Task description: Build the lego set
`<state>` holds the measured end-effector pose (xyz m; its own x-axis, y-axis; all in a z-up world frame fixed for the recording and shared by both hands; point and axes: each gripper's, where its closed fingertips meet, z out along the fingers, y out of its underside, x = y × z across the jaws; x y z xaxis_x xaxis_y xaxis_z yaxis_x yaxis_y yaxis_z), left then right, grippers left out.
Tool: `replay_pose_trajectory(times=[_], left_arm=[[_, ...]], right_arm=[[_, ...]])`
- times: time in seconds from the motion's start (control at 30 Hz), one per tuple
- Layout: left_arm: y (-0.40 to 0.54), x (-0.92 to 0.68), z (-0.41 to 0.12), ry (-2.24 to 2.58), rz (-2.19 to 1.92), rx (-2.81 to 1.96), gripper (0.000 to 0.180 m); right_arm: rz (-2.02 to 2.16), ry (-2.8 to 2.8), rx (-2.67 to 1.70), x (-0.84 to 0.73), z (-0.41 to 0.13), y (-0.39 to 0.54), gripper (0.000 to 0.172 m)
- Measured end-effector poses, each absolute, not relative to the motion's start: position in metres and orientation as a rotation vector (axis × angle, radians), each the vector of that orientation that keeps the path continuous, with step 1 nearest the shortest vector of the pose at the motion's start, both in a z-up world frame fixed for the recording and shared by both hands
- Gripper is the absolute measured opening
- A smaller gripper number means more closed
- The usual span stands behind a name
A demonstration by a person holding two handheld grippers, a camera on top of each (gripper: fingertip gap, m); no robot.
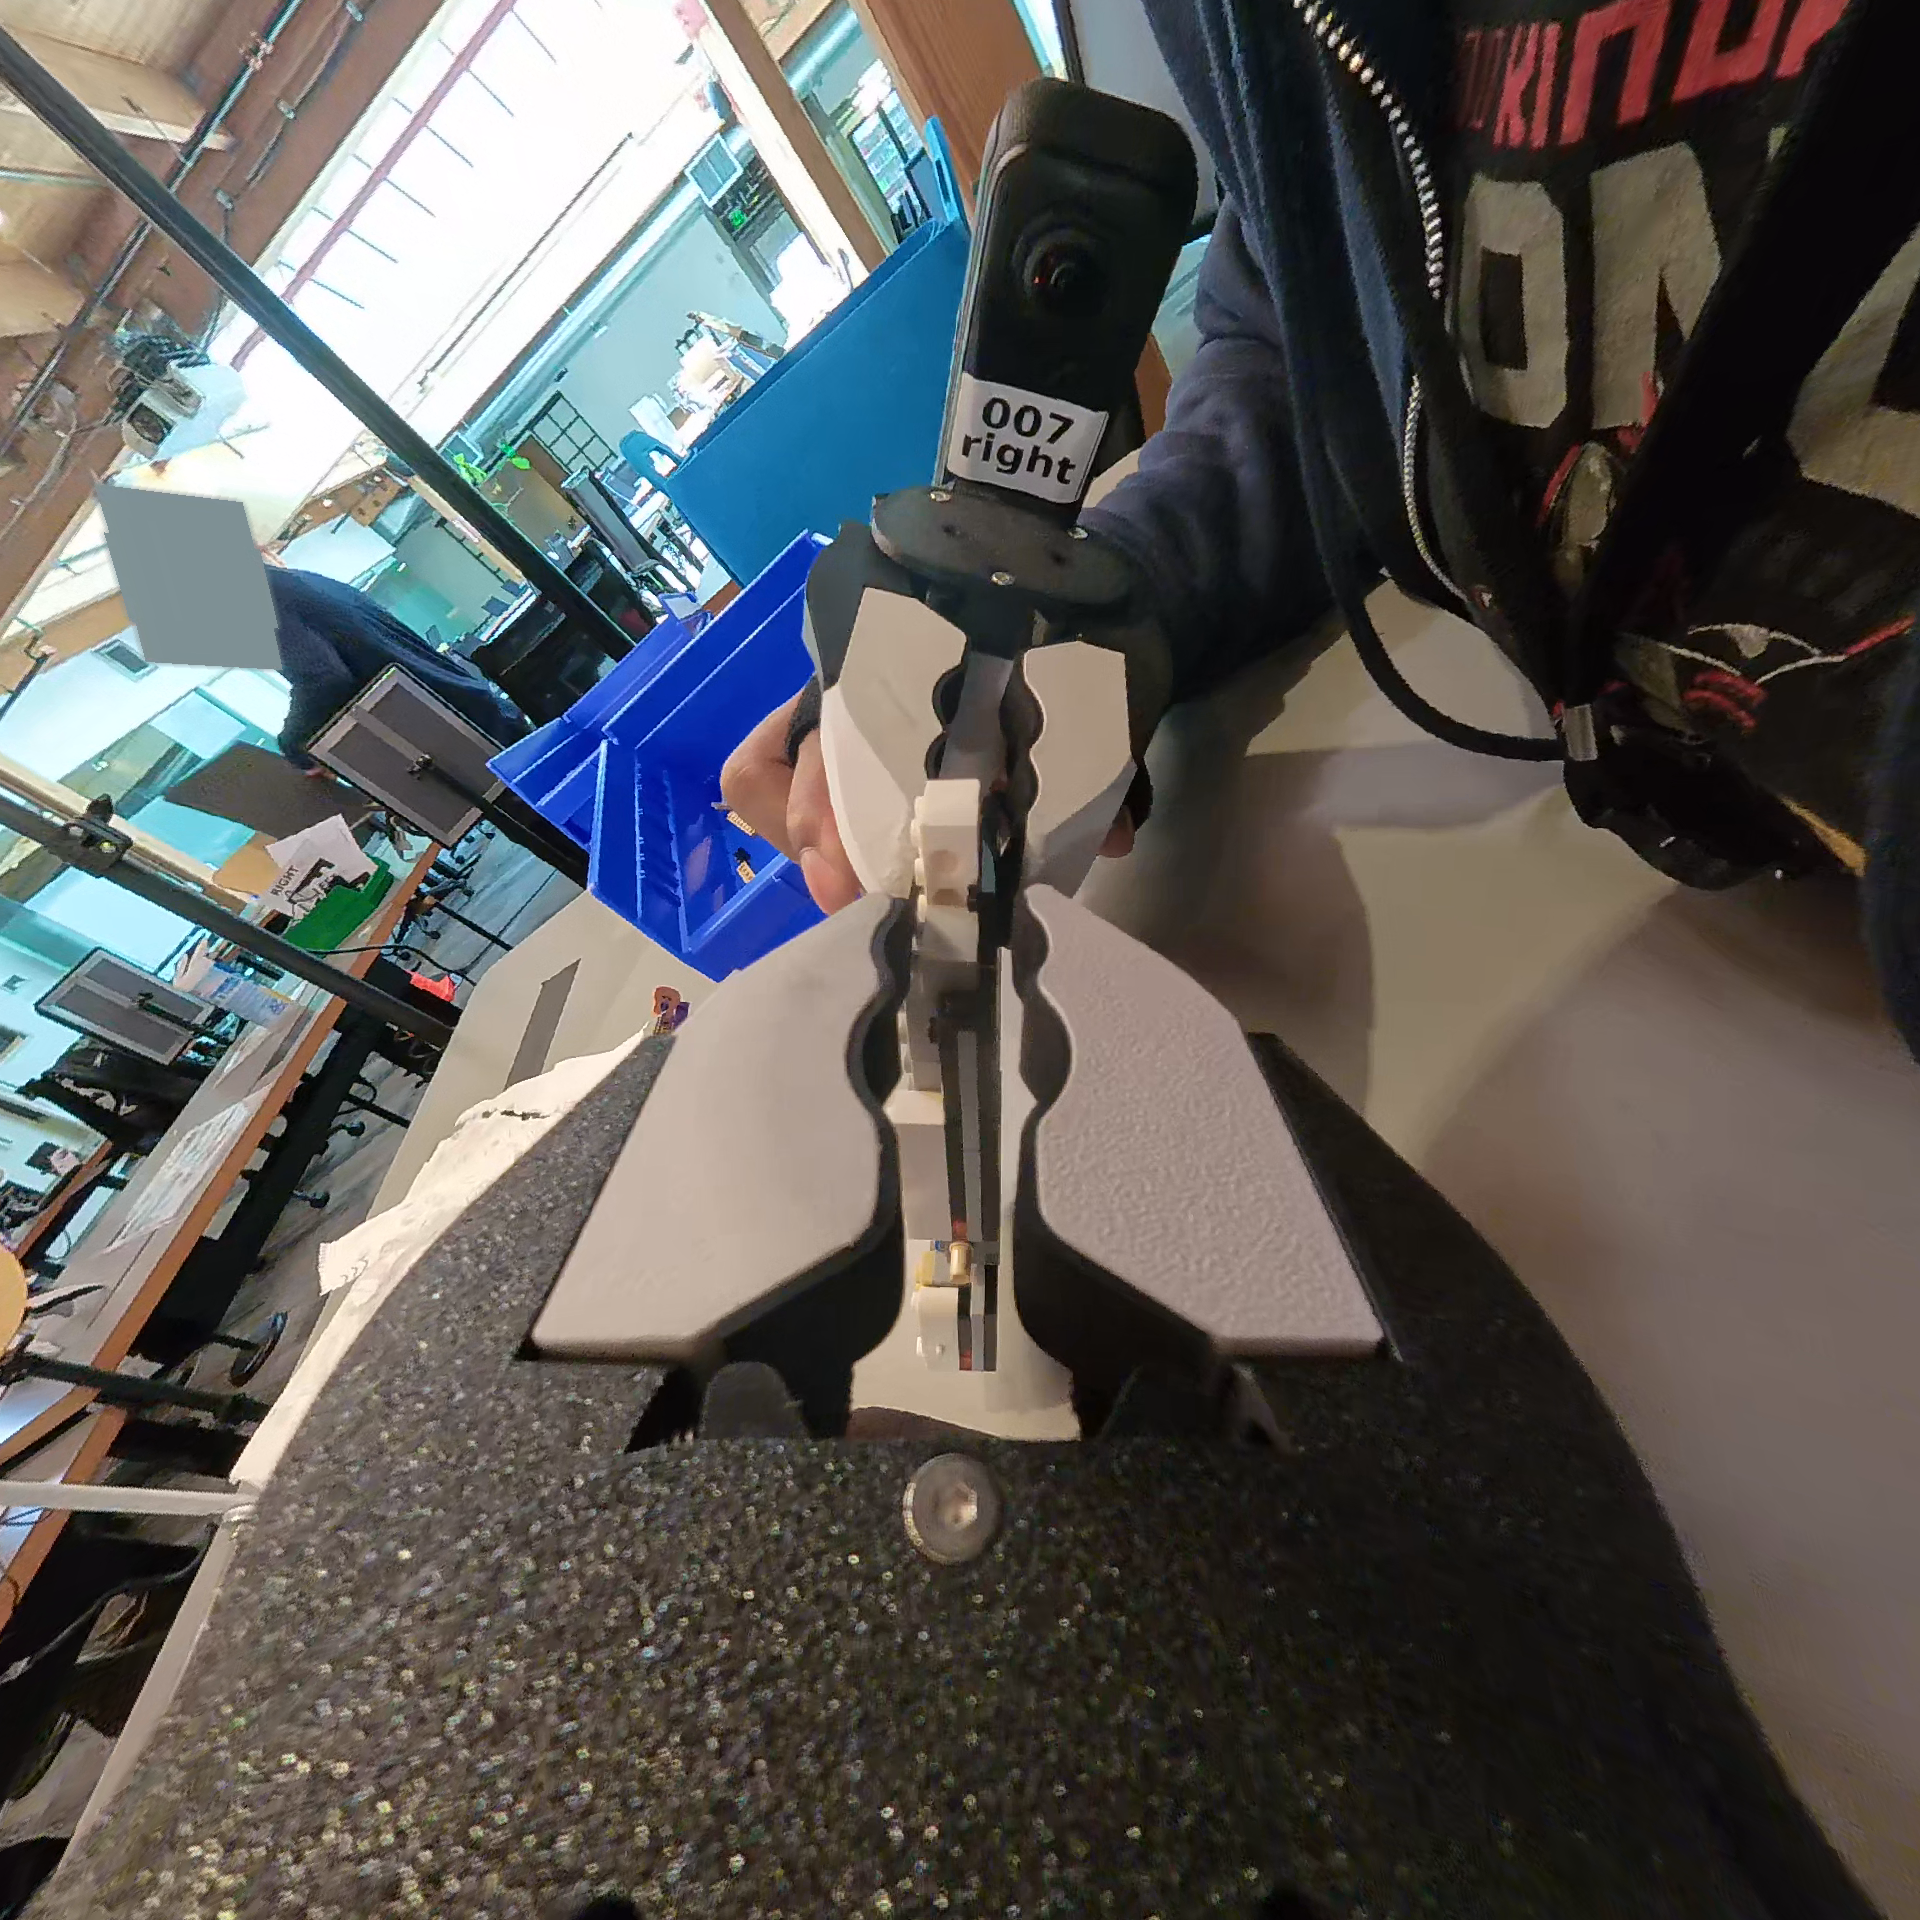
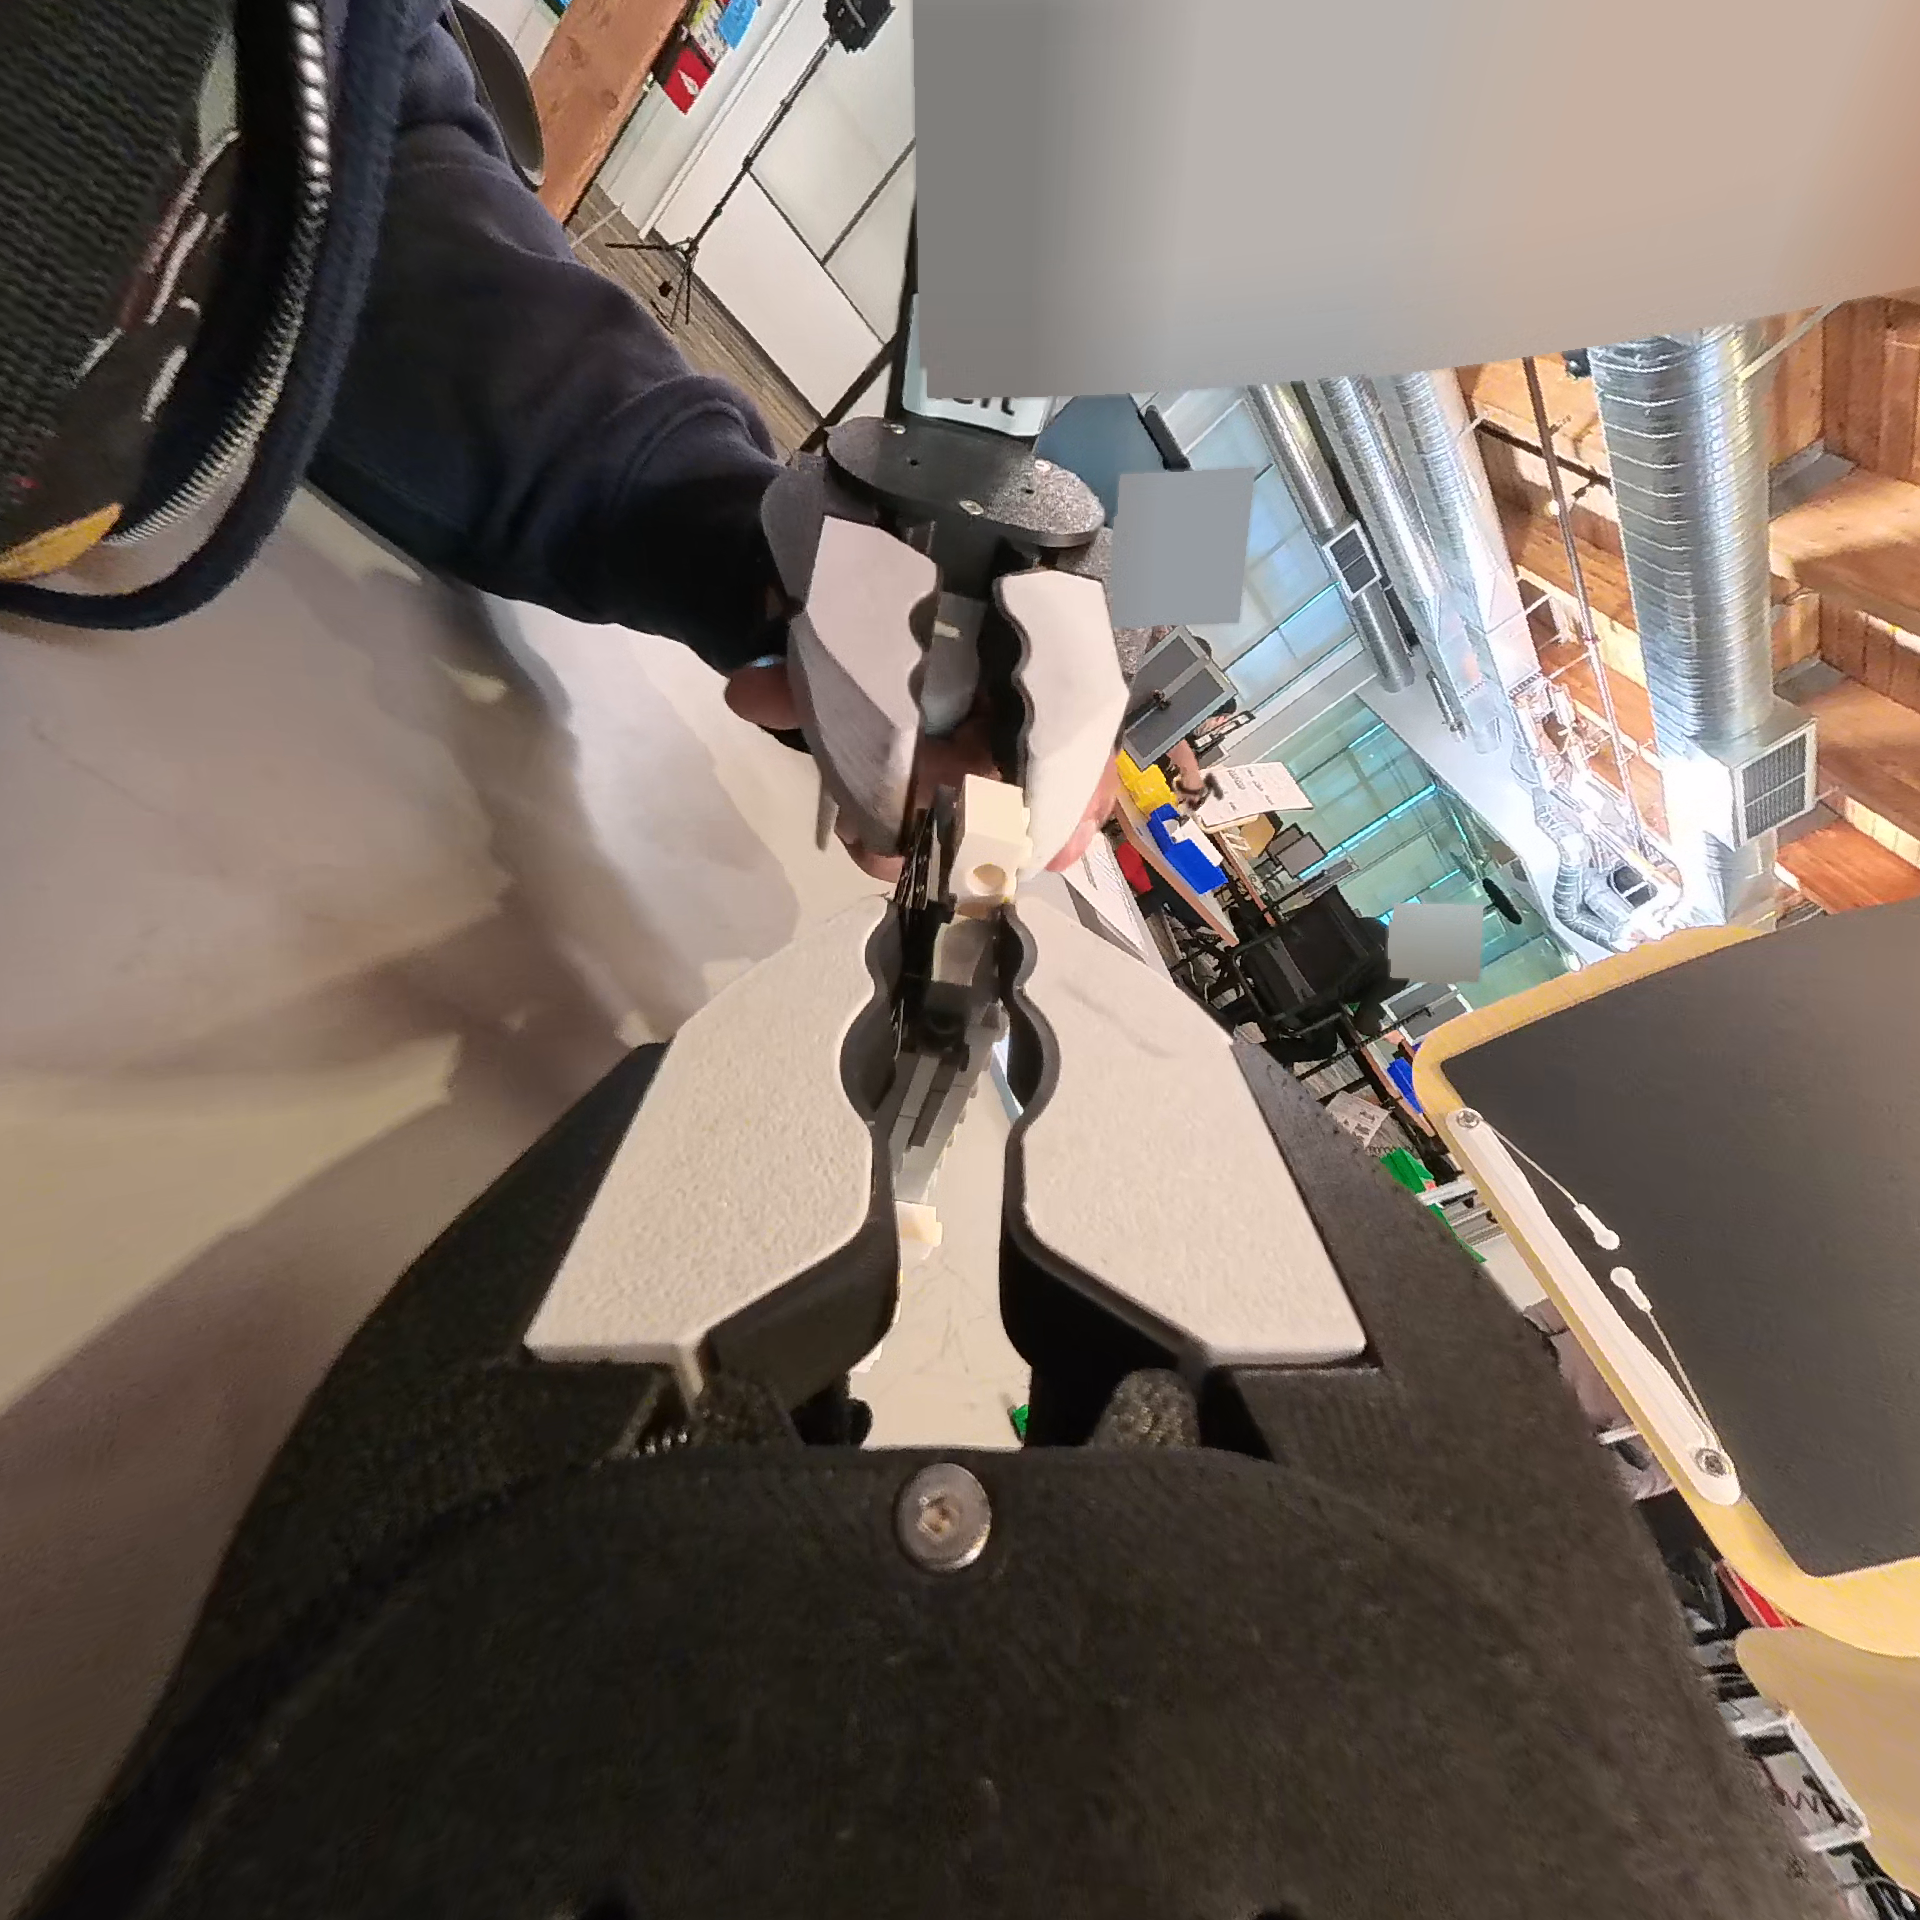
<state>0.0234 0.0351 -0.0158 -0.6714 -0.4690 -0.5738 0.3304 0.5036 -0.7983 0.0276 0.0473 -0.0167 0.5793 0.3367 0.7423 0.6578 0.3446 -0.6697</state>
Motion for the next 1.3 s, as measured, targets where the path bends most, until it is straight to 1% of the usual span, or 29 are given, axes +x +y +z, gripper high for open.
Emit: replay_pose_trajectory(times=[0.07,0.53,0.97,1.03,1.13,1.3], left_arm=[[0.034,0.027,-0.016,1.944,-1.246,-0.111,0.015],[0.031,0.042,-0.016,1.941,-1.314,-0.108,0.014],[0.037,0.028,-0.019,1.927,-1.4,-0.179,0.015],[0.042,0.026,-0.019,1.905,-1.418,-0.222,0.037],[0.05,0.026,-0.021,1.911,-1.441,-0.266,0.045],[0.059,0.035,-0.042,1.972,-1.269,-0.288,0.049]], right_arm=[[-0.266,-1.0,-1.252,0.027,-0.017,0.047,0.017],[-0.264,-1.008,-1.249,0.027,-0.017,0.046,0.017],[-0.26,-0.986,-1.267,0.032,-0.02,0.05,0.017],[-0.267,-0.986,-1.264,0.032,-0.021,0.05,0.017],[-0.259,-0.978,-1.263,0.032,-0.02,0.051,0.017],[-0.259,-0.977,-1.252,0.031,-0.021,0.052,0.017]])
